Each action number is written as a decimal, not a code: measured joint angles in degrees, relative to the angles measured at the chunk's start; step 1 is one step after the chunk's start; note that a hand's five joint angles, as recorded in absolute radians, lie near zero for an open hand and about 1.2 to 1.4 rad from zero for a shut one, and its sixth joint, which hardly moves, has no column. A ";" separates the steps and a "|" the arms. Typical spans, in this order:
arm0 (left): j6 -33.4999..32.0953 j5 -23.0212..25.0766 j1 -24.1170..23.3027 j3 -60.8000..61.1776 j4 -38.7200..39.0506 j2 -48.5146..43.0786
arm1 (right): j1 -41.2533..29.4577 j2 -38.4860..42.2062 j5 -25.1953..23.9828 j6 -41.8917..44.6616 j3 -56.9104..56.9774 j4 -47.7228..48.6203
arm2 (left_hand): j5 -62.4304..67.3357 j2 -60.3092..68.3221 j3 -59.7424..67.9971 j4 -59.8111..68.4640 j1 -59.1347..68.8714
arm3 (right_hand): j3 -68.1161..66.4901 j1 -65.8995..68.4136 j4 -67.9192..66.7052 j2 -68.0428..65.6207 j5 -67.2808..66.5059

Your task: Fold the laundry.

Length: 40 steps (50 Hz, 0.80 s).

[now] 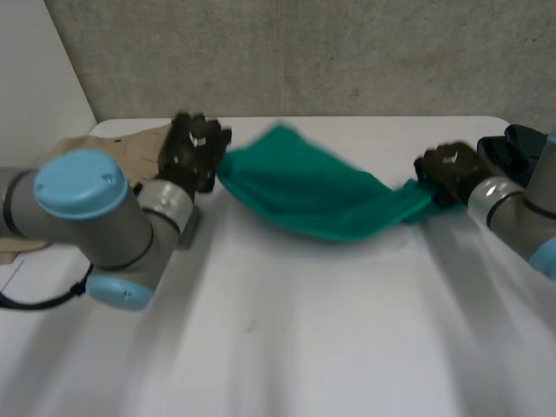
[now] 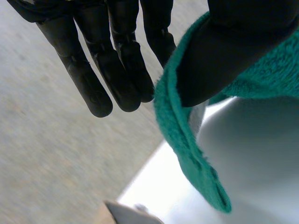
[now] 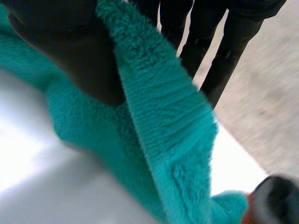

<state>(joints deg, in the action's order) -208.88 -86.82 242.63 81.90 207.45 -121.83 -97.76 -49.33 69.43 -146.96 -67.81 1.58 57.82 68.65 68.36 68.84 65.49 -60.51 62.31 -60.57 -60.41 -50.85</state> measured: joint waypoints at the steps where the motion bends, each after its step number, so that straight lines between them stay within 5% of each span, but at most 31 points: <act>1: 0.12 0.01 0.00 0.66 -0.26 0.05 | 0.05 0.23 0.05 0.33 -0.21 -0.69 | 0.00 0.00 0.00 0.00 0.00 | 4.39 -4.75 4.38 4.40 4.55; 5: 1.09 0.08 0.26 4.50 -1.86 1.89 | 0.35 0.09 0.25 1.98 -1.45 -4.89 | 0.00 0.00 0.00 0.00 0.00 | 15.64 -17.61 15.98 15.74 17.12; 25: 3.80 0.25 1.40 11.05 -2.94 8.79 | 6.58 -2.63 1.89 12.81 -6.40 -9.50 | 0.00 0.00 0.00 0.00 0.00 | 17.38 -20.08 18.10 17.05 19.56; 33: 3.77 0.24 1.82 11.59 -3.42 9.01 | 8.05 -4.13 3.36 13.50 -7.14 -9.32 | 0.00 0.00 0.00 0.00 0.00 | 29.07 -31.15 29.37 29.02 30.96; 35: 3.78 0.24 1.85 11.64 -3.56 9.12 | 8.24 -4.29 3.39 13.41 -7.20 -9.30 | 0.00 0.00 0.00 0.00 0.00 | 27.91 -29.87 28.13 27.91 28.99; 40: 3.84 0.21 1.90 11.86 -4.15 9.54 | 8.77 -3.95 3.08 13.21 -7.60 -8.78 | 0.00 0.00 0.00 0.00 0.00 | -1.41 -2.50 -1.24 -2.06 -0.87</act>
<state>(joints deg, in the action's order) -205.04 -86.61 244.53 93.77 203.30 -112.28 -89.00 -53.28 72.51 -133.75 -75.41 -7.20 57.82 68.65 68.36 68.85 65.49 -61.92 59.81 -61.81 -62.47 -51.72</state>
